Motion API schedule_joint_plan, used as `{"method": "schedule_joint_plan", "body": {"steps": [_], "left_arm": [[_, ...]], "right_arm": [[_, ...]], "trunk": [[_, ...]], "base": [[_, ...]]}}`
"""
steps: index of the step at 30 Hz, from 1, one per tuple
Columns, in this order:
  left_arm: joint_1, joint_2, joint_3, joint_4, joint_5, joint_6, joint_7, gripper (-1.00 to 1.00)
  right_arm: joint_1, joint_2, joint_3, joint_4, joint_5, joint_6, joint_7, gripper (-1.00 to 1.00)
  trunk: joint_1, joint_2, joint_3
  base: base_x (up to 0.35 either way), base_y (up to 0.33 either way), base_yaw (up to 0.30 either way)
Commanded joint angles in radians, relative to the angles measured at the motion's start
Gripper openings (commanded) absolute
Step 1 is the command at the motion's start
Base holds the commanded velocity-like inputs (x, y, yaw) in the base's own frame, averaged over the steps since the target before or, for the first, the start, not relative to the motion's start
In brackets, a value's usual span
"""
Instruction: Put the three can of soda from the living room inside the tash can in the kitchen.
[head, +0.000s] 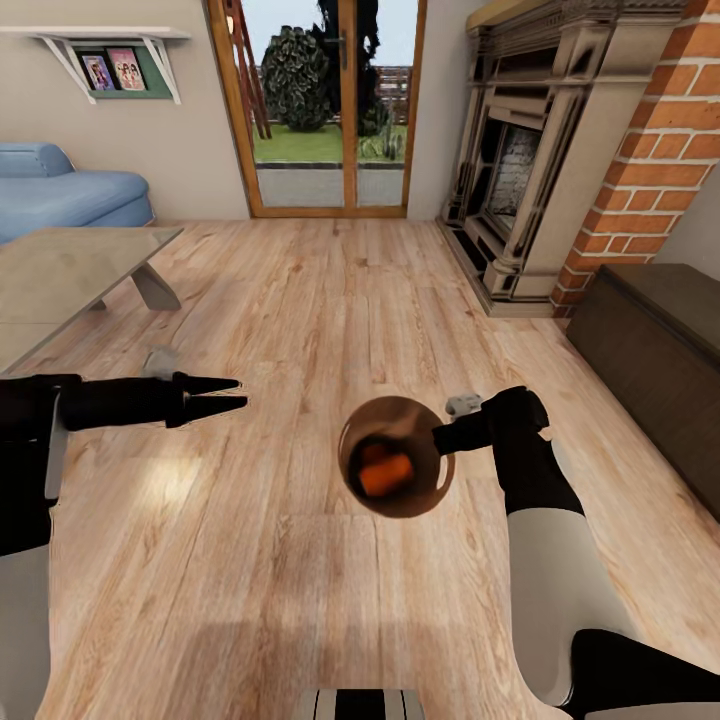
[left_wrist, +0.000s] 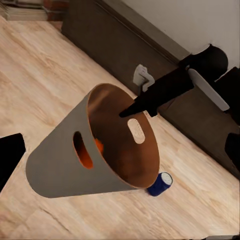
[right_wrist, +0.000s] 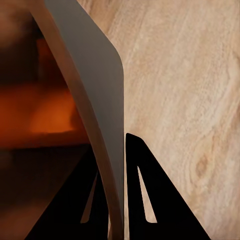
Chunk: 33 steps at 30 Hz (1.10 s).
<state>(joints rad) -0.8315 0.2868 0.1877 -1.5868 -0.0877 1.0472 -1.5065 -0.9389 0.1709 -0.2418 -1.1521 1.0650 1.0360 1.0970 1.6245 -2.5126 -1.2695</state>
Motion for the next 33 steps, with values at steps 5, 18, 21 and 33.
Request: {"method": "schedule_joint_plan", "body": {"steps": [5,18,21,33], "left_arm": [[0.007,0.006,0.030,0.002,-0.060,0.000,0.119,1.00],[0.126,-0.053,-0.001,0.041,-0.138,-0.048,0.388,1.00],[0.128,-0.063,-0.001,0.041,-0.138,-0.048,0.405,1.00],[0.128,-0.063,0.001,0.044,-0.135,-0.037,0.403,1.00]], "right_arm": [[0.001,-0.021,-0.002,-0.003,-0.022,0.011,0.007,-1.00],[0.045,-0.087,-0.037,-0.065,0.101,-0.107,0.018,-1.00],[0.045,-0.087,-0.037,-0.076,0.122,-0.121,0.018,-1.00],[0.034,-0.077,-0.025,-0.064,0.180,-0.144,0.016,-1.00]], "trunk": [[0.000,0.000,0.000],[0.000,0.000,0.000],[0.000,0.000,0.000],[-0.001,0.000,0.008]], "base": [[0.000,0.000,0.000],[0.000,0.000,0.000],[0.000,0.000,0.000],[0.000,0.000,0.000]]}}
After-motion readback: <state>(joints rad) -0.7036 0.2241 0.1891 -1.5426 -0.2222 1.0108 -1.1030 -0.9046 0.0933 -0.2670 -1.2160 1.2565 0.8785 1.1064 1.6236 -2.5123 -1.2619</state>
